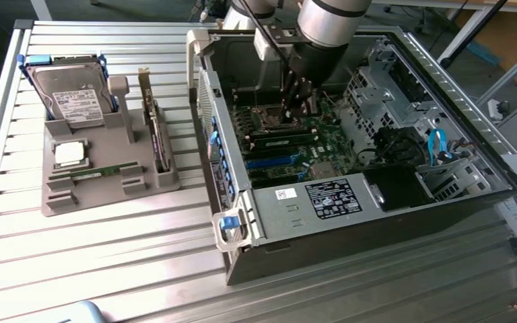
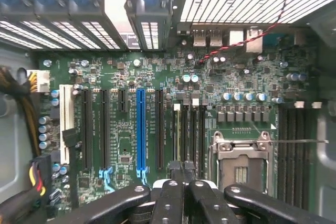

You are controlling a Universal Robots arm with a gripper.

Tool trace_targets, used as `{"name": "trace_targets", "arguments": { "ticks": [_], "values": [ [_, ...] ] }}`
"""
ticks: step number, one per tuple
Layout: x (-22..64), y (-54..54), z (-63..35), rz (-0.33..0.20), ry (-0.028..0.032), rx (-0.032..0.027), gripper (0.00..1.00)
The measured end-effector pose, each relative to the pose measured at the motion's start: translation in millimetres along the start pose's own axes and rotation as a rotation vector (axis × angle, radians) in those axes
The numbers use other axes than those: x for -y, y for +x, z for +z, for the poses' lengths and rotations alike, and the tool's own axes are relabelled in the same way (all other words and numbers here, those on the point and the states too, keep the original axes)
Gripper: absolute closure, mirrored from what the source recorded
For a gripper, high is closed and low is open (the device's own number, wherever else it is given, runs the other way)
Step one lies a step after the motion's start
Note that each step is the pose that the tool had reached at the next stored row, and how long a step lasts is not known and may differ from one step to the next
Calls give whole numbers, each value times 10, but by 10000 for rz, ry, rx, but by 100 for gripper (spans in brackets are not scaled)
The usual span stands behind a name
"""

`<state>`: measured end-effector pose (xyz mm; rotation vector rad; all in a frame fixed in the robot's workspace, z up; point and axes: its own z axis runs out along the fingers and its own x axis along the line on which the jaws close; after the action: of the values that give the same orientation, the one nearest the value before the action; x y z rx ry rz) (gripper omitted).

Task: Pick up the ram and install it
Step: 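Press down the ram until it locks into place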

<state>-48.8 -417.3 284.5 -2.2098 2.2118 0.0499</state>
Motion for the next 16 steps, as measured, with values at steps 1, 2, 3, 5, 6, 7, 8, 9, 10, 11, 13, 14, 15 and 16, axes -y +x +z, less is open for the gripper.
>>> {"name": "trace_targets", "arguments": {
  "ticks": [1,2,3,5,6,7,8,9,10,11,13,14,15,16],
  "values": [
    [0,-1,-27,0,-1,-1,90],
    [-1,-2,-53,0,0,1,90],
    [-1,-3,-85,0,0,1,90],
    [-2,-5,-157,0,0,2,90],
    [-2,-6,-188,0,0,1,90],
    [-2,-8,-235,0,-1,0,90],
    [-2,-9,-275,0,0,1,90],
    [-3,-11,-321,0,-1,0,90],
    [-3,-12,-358,0,-1,1,90],
    [-3,-13,-397,0,-1,1,90],
    [-2,-15,-466,0,-2,1,90],
    [-3,-17,-499,0,-2,2,90],
    [-3,-18,-533,1,-3,0,90],
    [-3,-18,-561,0,-4,-1,90]
  ]
}}
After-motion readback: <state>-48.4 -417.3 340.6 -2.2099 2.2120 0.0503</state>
